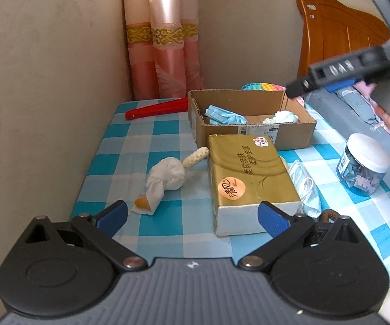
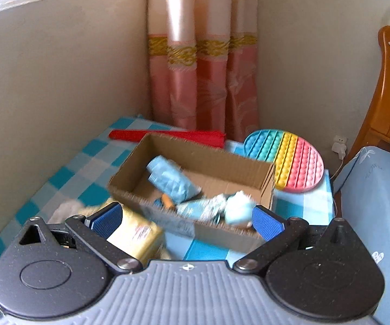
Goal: Organize soft objects
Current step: 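Move the right tool toward the brown hair tie while the left approaches the white cloth bundle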
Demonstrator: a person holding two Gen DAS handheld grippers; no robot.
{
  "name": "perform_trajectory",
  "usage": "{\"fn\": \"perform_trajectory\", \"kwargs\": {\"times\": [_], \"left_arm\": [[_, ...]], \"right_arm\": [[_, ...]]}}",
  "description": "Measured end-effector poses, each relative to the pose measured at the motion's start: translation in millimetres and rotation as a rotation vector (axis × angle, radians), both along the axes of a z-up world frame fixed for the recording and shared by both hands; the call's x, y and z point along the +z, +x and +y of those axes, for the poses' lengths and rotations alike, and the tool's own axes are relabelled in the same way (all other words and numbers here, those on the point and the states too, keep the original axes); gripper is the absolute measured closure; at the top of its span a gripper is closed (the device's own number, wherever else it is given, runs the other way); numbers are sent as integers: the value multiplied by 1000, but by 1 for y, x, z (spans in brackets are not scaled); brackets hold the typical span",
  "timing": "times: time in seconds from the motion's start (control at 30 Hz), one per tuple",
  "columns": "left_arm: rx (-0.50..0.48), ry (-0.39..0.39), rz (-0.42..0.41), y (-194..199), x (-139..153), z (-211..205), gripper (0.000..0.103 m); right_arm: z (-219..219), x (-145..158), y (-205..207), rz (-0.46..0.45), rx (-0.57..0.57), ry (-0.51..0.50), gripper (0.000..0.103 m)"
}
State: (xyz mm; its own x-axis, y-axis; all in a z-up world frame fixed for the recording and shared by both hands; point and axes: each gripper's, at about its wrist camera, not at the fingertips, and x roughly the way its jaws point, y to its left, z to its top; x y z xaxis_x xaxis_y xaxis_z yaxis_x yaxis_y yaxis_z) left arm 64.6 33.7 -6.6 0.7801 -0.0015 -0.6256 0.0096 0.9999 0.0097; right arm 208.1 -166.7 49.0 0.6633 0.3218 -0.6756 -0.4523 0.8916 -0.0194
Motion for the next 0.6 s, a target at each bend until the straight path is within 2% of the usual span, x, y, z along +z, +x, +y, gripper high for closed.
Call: {"fn": "perform_trajectory", "kwargs": {"times": [0.3, 0.6], "left_arm": [[38, -7, 9, -7, -6, 13, 1], [50, -31, 51, -3, -23, 26, 1]], "right_arm": [[-13, -29, -59, -6, 10, -58, 0], [-18, -86, -95, 83, 13, -138, 0]]}}
